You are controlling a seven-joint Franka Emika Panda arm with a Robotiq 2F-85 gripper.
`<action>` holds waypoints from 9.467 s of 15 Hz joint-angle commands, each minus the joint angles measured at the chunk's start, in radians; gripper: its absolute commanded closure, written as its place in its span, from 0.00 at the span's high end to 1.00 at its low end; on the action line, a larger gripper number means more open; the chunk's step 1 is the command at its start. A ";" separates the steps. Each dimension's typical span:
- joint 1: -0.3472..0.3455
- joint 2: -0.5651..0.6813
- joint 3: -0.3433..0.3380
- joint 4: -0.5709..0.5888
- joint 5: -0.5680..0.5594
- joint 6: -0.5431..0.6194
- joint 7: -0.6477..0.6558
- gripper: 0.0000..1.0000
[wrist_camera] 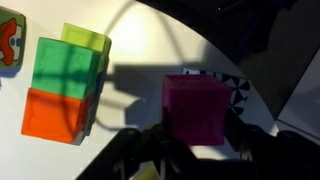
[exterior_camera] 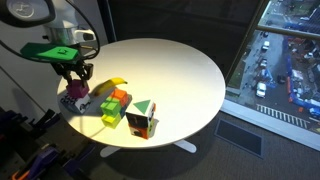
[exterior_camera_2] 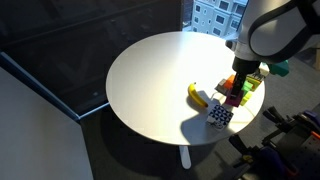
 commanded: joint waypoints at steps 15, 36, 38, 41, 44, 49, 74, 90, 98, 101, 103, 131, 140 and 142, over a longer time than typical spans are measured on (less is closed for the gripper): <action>0.074 -0.038 0.030 -0.076 0.082 0.056 0.110 0.30; 0.064 0.046 0.065 -0.070 0.080 0.166 0.088 0.30; 0.061 0.053 0.066 -0.069 0.077 0.178 0.089 0.30; 0.057 0.060 0.068 -0.067 0.076 0.187 0.088 0.30; 0.053 0.067 0.068 -0.066 0.075 0.196 0.088 0.53; 0.047 0.078 0.070 -0.064 0.070 0.197 0.087 0.96; 0.029 -0.186 -0.063 -0.038 0.074 0.017 0.155 1.00; 0.020 -0.197 -0.145 0.006 -0.138 0.039 0.365 1.00; 0.020 -0.197 -0.146 0.008 -0.138 0.037 0.365 1.00; 0.018 -0.170 -0.148 0.036 -0.124 0.045 0.374 1.00; 0.017 -0.148 -0.149 0.057 -0.106 0.053 0.378 1.00; -0.087 0.194 -0.114 0.244 -0.041 0.130 0.259 1.00; -0.122 0.230 -0.097 0.230 -0.043 0.189 0.220 1.00; -0.124 0.238 -0.096 0.225 -0.047 0.212 0.221 1.00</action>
